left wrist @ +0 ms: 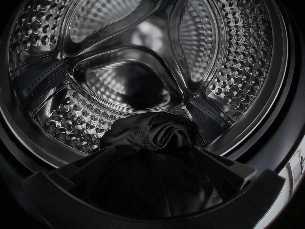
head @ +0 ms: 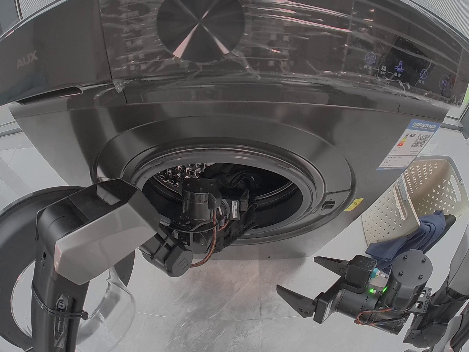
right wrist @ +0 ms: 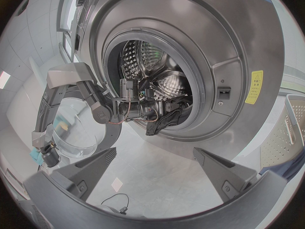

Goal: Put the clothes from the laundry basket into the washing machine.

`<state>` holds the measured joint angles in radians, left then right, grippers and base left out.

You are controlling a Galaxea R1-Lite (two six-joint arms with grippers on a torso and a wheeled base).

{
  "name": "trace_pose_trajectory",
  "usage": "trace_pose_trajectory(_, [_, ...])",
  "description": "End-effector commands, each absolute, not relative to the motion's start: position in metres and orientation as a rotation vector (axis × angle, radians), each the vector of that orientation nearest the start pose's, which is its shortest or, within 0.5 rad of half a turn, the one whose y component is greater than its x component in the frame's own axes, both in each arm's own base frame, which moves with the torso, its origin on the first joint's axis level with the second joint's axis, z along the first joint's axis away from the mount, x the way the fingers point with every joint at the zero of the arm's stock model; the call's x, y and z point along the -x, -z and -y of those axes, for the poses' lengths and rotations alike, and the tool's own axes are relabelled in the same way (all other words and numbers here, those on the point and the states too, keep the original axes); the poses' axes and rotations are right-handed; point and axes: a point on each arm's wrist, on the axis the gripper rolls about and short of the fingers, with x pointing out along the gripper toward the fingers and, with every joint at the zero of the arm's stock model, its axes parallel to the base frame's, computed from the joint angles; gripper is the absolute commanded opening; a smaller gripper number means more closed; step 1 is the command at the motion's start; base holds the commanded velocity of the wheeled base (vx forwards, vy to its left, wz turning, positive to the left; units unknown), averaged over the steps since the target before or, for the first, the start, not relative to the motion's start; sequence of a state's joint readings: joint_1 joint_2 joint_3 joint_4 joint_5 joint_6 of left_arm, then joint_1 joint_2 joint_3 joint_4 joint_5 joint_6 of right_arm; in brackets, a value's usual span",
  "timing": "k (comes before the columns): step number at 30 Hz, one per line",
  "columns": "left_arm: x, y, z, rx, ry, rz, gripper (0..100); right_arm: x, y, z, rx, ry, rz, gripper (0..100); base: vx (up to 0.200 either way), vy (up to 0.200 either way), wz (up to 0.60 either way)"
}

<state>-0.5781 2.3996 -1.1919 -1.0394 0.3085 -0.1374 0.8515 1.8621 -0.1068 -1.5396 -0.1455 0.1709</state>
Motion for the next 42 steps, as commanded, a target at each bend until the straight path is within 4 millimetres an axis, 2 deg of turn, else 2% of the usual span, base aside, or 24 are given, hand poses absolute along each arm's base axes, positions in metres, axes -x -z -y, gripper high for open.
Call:
trace_pose_trajectory(1, [-0.386, -0.038, 0.242, 0.037, 0.263, -0.202, 100, -0.153, -0.079, -0.170, -0.056, -0.686, -0.258, 100, 0.000, 0.000, 0.00])
trace_pose_trajectory(4, [-0.391, -0.031, 0.241, 0.010, 0.262, -0.206, 100, -0.153, -0.079, -0.171, -0.058, -0.685, -0.254, 100, 0.000, 0.000, 0.00])
trace_pose_trajectory(5, [-0.392, -0.031, 0.241, 0.012, 0.261, -0.204, 0, -0.153, -0.079, -0.171, -0.058, -0.685, -0.254, 100, 0.000, 0.000, 0.00])
trace_pose_trajectory(13, [-0.405, -0.045, 0.249, 0.057, 0.264, -0.134, 0, -0.154, -0.080, -0.171, -0.061, -0.687, -0.250, 100, 0.000, 0.000, 0.00])
trace_pose_trajectory(18, [-0.422, -0.066, 0.258, 0.176, 0.250, -0.032, 0, -0.154, -0.080, -0.171, -0.061, -0.685, -0.250, 100, 0.000, 0.000, 0.00])
trace_pose_trajectory(27, [-0.447, -0.098, 0.260, 0.270, 0.216, 0.154, 0, -0.154, -0.080, -0.171, -0.061, -0.685, -0.250, 100, 0.000, 0.000, 0.00])
trace_pose_trajectory(34, [-0.461, -0.107, 0.262, 0.304, 0.211, 0.243, 0, -0.154, -0.080, -0.171, -0.061, -0.685, -0.250, 100, 0.000, 0.000, 0.00])
trace_pose_trajectory(42, [-0.477, -0.114, 0.256, 0.305, 0.173, 0.322, 0, -0.154, -0.080, -0.171, -0.060, -0.685, -0.251, 100, 0.000, 0.000, 0.00])
